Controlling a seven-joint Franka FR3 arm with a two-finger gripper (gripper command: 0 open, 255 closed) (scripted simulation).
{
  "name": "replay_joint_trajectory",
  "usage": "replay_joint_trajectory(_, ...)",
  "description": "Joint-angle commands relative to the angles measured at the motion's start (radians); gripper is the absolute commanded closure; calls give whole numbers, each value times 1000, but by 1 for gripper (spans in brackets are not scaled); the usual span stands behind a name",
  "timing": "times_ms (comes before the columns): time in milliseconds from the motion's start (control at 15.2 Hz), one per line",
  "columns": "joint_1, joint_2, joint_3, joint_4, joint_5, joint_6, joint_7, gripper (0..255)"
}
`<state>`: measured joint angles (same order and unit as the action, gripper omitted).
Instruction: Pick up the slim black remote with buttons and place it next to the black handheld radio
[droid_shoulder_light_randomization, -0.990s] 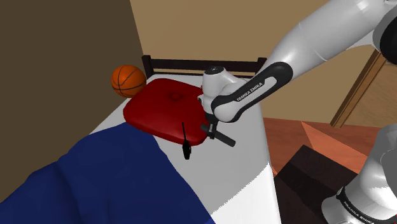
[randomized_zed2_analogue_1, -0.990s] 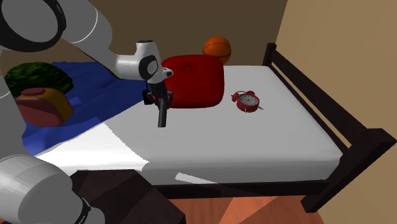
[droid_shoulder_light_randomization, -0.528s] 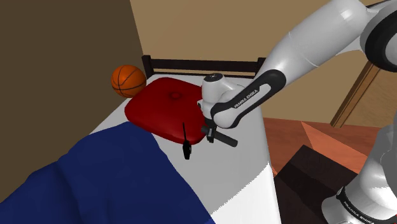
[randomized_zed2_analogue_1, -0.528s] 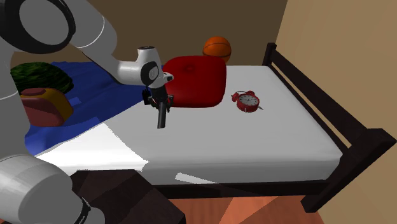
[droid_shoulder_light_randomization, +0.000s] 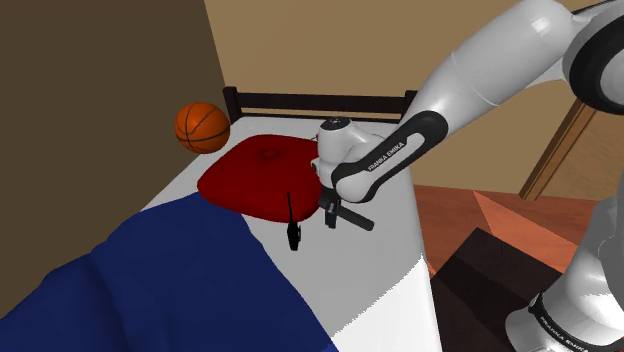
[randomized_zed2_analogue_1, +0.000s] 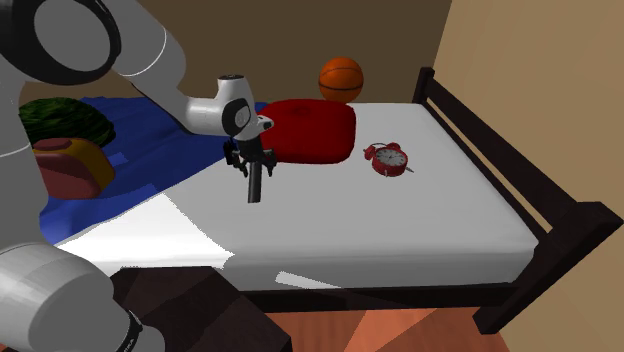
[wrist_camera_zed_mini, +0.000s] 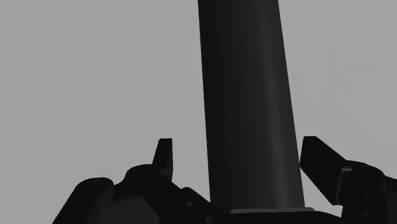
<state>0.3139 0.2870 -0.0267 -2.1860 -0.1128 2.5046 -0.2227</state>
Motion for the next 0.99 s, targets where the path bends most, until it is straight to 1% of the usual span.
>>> replay_joint_trajectory(0,0,1,0,0,0,0,0,0)
replay_joint_trajectory(132,0,-2,0,-4,0,1,0,0)
replay_joint_trajectory(396,3,-98,5,11,8,-111,-6,0)
replay_joint_trajectory(924,3,-98,5,11,8,-111,-6,0)
